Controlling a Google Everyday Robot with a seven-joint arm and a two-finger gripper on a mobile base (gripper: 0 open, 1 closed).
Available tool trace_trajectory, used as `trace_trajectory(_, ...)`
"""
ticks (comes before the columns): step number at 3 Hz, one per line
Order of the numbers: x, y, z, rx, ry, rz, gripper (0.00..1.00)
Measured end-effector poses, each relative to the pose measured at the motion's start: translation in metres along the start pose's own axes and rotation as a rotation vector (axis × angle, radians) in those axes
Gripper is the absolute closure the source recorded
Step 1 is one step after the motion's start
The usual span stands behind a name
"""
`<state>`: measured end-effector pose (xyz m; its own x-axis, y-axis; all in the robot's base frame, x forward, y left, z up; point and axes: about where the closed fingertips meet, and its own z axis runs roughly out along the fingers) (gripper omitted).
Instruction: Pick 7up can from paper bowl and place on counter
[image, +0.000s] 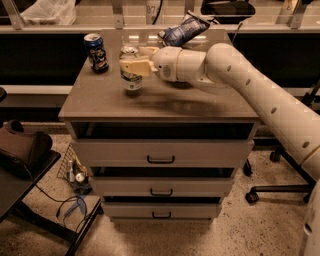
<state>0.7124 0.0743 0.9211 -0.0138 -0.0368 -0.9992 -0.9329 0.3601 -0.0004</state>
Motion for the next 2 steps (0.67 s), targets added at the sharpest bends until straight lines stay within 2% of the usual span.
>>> trace_trajectory(1,0.012,0.0156,0.0074,-0.037,0.0,0.007,1.0)
trace_trajectory(2,0.0137,0.0207,0.0115,-0.049,0.0,0.006,0.82)
